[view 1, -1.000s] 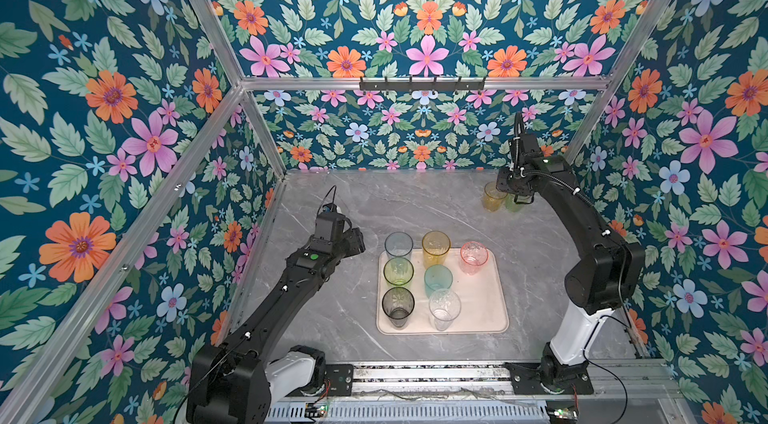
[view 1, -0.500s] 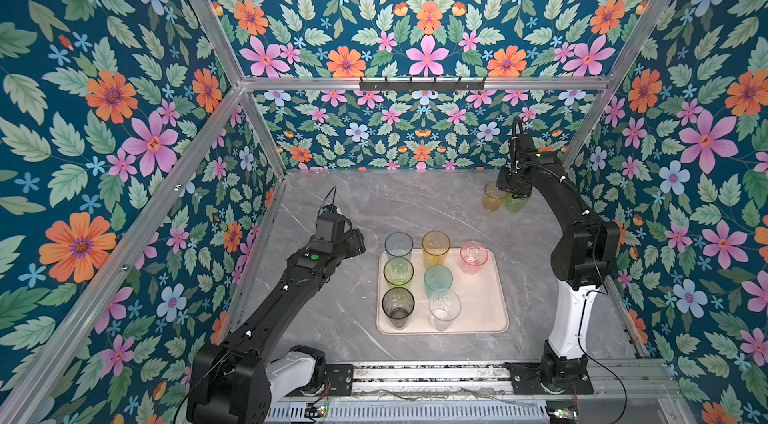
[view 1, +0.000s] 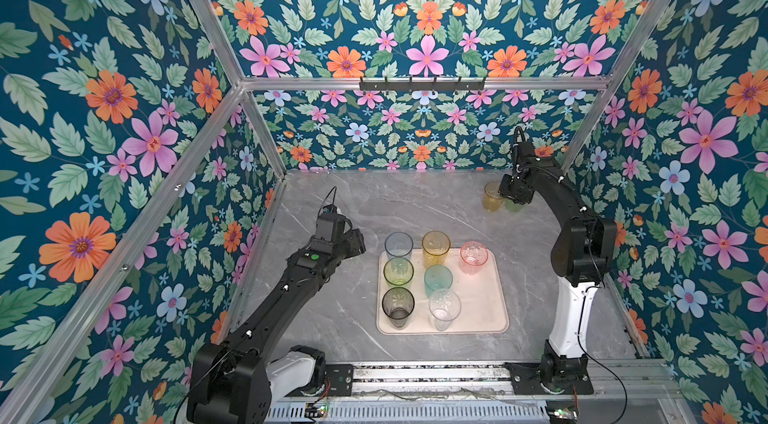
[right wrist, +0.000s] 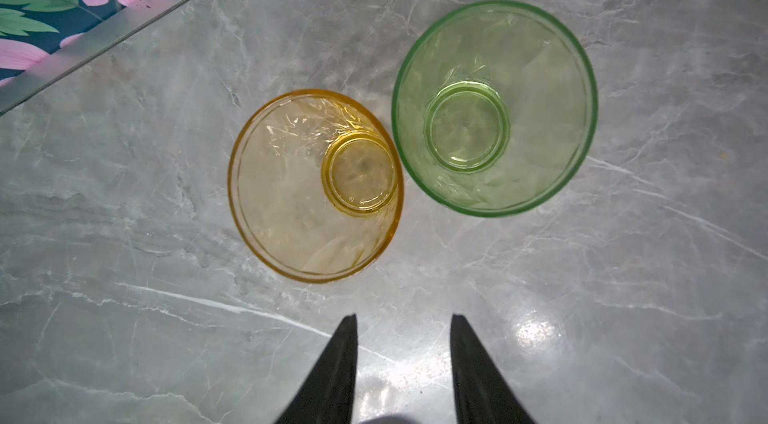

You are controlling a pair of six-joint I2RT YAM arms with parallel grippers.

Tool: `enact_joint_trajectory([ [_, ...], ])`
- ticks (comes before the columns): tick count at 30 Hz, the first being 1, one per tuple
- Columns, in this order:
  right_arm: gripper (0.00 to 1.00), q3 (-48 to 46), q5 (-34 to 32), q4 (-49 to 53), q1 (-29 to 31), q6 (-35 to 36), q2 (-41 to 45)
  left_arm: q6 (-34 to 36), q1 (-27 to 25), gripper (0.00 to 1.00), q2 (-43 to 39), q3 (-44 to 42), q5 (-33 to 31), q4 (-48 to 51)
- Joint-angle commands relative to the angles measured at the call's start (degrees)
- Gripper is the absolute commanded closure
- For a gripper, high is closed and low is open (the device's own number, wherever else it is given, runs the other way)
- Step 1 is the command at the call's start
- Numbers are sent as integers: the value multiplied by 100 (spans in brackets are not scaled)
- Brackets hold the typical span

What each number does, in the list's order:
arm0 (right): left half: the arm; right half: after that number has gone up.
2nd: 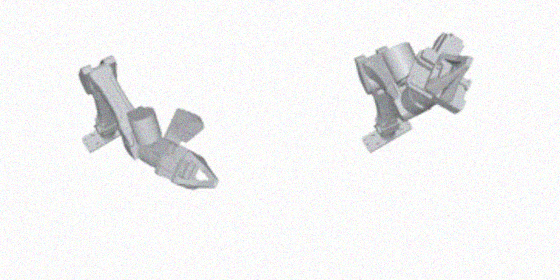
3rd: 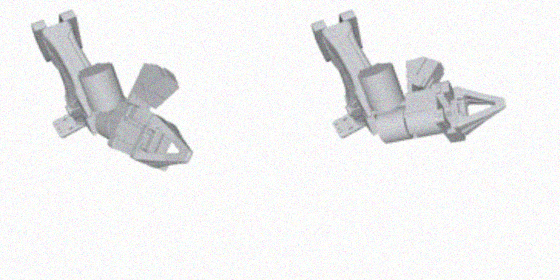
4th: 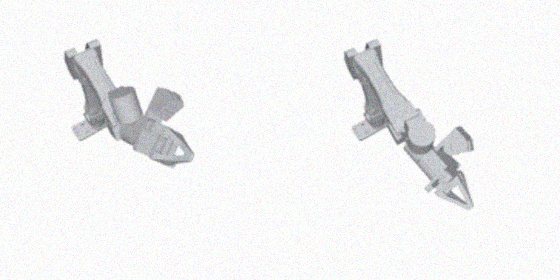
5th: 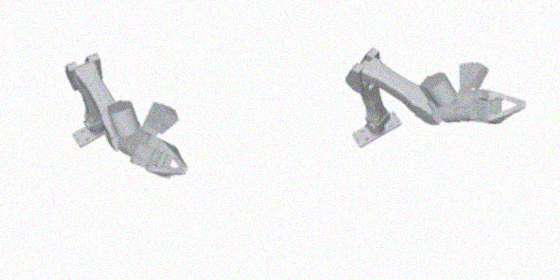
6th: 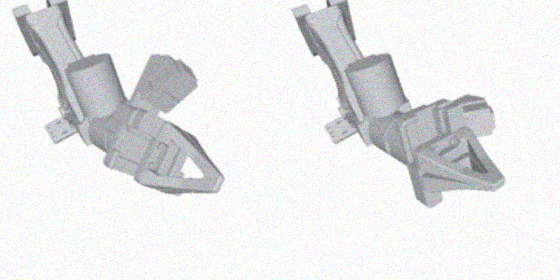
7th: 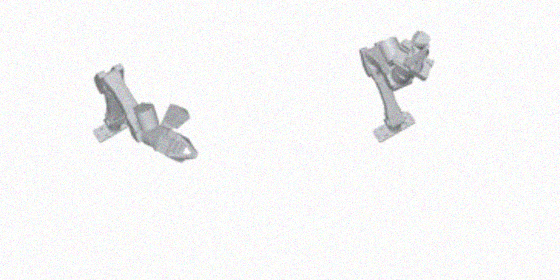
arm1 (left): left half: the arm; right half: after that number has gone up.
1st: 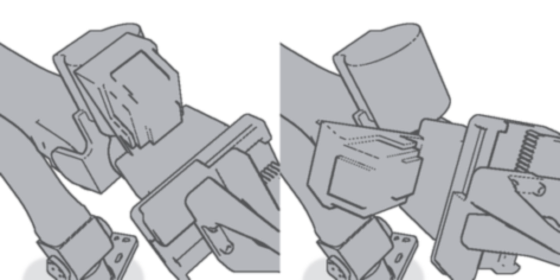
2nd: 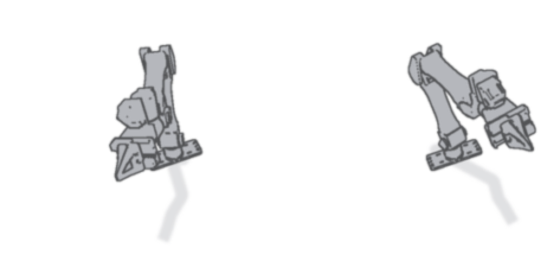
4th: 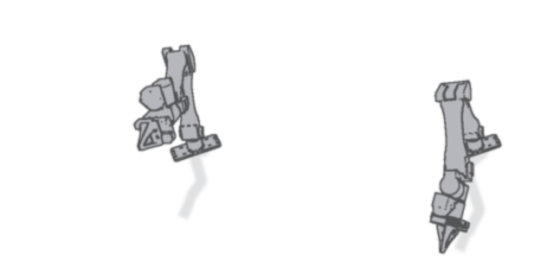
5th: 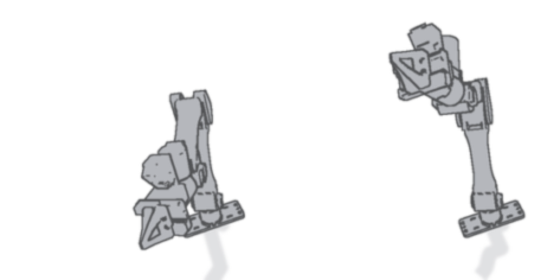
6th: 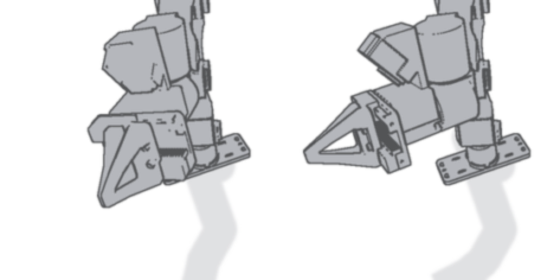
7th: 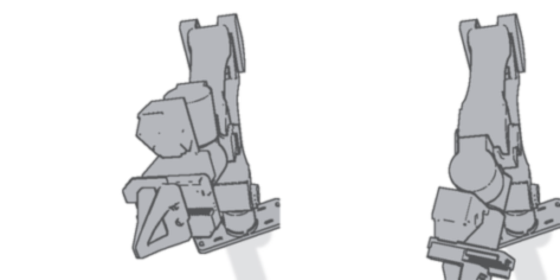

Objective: Place the glasses into the tray
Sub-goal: 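Lower the open right gripper over the yellow glass rim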

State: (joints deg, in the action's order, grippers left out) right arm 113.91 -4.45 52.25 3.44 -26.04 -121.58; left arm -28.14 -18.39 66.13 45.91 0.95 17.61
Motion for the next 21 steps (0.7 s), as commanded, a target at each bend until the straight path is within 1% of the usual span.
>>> enact_joint_trajectory([
  [1, 61, 13, 76, -48, -1, -86, -60, 24, 2, 29, 0, 57, -30, -69],
  [21, 59, 438, 168, 8, -47, -135, -471, 81, -2, 29, -72, 173, -151, 112],
])
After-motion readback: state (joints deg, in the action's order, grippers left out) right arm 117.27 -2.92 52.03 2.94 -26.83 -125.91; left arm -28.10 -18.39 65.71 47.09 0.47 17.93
